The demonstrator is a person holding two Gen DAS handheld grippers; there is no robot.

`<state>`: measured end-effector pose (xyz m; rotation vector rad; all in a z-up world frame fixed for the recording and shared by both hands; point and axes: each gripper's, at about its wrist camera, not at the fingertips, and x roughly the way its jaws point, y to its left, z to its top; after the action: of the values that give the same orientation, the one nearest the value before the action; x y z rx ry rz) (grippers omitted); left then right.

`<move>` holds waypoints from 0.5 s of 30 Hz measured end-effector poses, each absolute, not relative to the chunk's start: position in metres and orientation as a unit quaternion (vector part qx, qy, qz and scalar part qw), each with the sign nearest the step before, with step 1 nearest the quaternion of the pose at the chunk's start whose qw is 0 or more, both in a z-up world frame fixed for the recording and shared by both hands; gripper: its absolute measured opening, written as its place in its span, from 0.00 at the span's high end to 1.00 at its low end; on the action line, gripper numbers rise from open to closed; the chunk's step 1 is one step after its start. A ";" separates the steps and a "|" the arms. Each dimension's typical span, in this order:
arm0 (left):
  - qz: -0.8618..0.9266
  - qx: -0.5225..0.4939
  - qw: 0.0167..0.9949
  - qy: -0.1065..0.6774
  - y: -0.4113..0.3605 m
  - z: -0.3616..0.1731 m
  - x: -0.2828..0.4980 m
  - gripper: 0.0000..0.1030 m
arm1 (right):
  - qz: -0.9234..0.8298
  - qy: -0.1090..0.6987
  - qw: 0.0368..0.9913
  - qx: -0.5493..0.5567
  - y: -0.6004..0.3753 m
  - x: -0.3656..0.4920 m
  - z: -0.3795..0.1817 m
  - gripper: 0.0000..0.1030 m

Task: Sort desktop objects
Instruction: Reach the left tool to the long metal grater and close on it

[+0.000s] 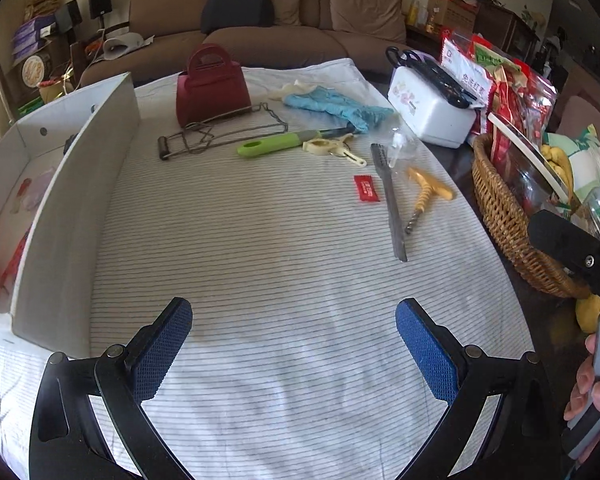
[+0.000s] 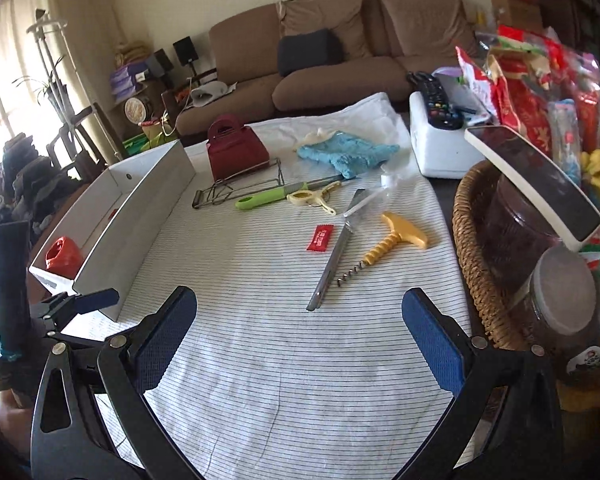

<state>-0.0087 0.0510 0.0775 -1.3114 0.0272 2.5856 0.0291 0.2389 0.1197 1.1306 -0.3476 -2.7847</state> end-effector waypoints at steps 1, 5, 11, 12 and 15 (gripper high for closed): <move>0.885 -0.449 0.123 0.014 0.061 0.071 -0.014 0.00 | -0.917 -0.127 0.062 0.372 0.244 0.025 0.116 0.00; 0.881 -0.456 0.127 0.024 0.098 0.048 -0.038 0.03 | -0.905 -0.174 0.069 0.383 0.259 0.003 0.099 0.00; 0.873 -0.467 0.136 0.018 0.135 0.022 -0.069 0.09 | -0.891 -0.198 0.064 0.403 0.270 -0.032 0.084 0.00; 0.872 -0.468 0.140 0.008 0.137 0.020 -0.072 0.09 | -0.891 -0.196 0.063 0.404 0.270 -0.036 0.083 0.01; 0.872 -0.466 0.147 -0.006 0.139 0.017 -0.077 0.09 | -0.889 -0.204 0.057 0.406 0.274 -0.042 0.081 0.01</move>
<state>-0.0769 0.1389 0.0171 -1.3423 -0.0176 2.5098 -0.0423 0.2743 0.0811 1.2303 -0.6175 -2.6956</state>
